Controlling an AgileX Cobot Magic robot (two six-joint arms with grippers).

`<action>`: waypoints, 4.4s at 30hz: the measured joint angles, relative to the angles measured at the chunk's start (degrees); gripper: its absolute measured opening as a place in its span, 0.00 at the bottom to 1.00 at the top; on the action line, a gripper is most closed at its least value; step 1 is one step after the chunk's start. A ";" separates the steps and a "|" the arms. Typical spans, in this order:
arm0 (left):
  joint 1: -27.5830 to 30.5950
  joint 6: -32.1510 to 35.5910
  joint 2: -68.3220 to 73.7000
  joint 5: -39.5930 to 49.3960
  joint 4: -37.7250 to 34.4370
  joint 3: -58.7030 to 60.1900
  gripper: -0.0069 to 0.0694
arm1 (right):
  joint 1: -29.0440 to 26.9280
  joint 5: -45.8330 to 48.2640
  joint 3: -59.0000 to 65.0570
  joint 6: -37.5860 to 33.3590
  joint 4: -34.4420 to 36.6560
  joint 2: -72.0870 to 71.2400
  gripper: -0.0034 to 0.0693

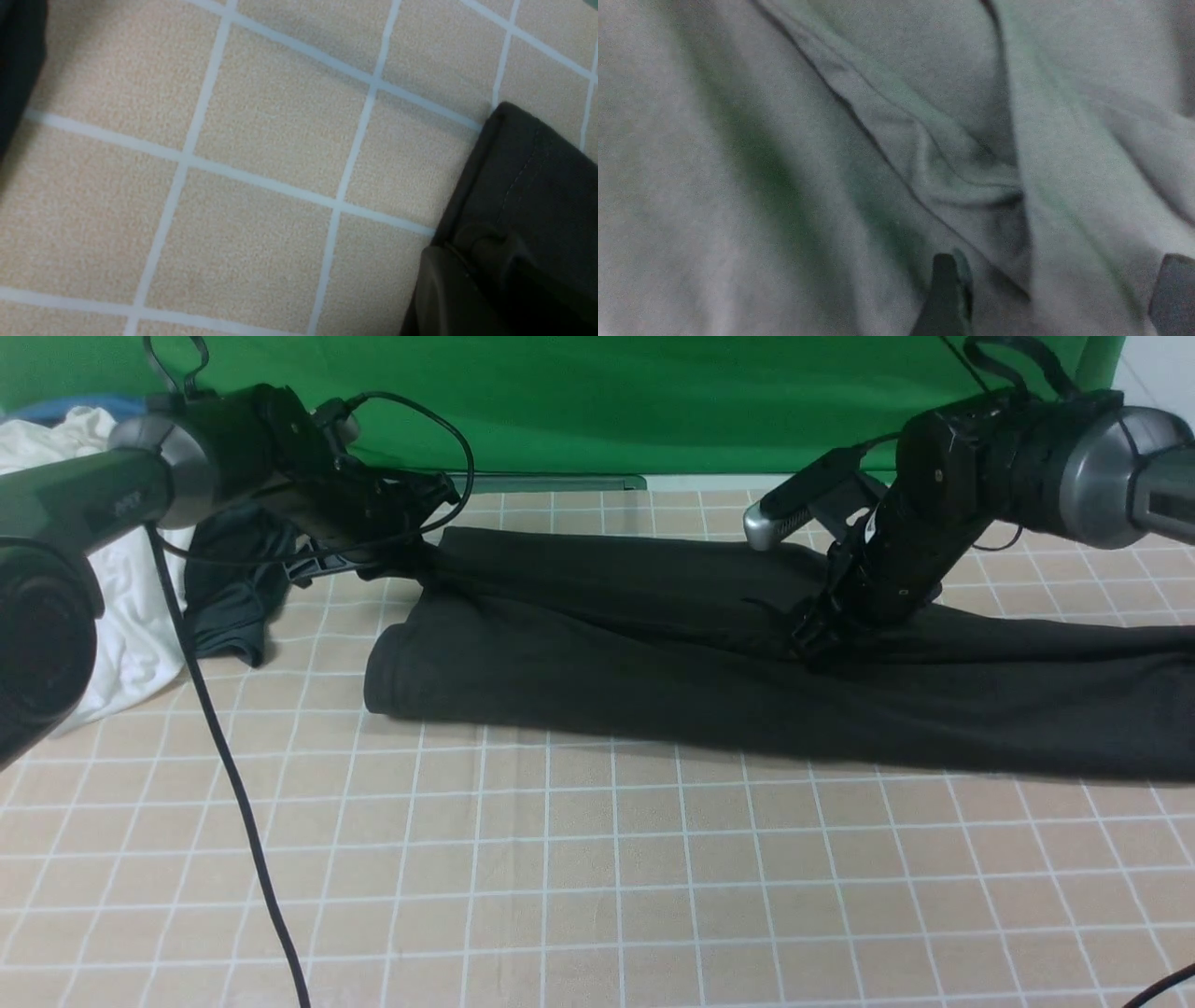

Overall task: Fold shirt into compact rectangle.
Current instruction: 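Fold the black garment in half by bringing its near edge over to the far edge, then pull the folded dark garment lengthwise by its ends to straighten it flat on the table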

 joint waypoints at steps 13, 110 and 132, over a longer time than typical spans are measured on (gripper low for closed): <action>0.00 0.00 -0.38 0.07 0.41 -0.16 0.13 | -0.17 -2.94 -1.49 -2.68 -0.54 0.65 0.11; 0.32 -5.58 -2.49 15.44 -0.63 -17.16 0.63 | -2.78 -12.53 -24.75 10.42 15.08 17.54 0.08; -0.22 -2.35 2.43 24.76 -3.60 -17.20 0.27 | -7.96 21.94 -37.78 4.86 15.23 13.05 0.09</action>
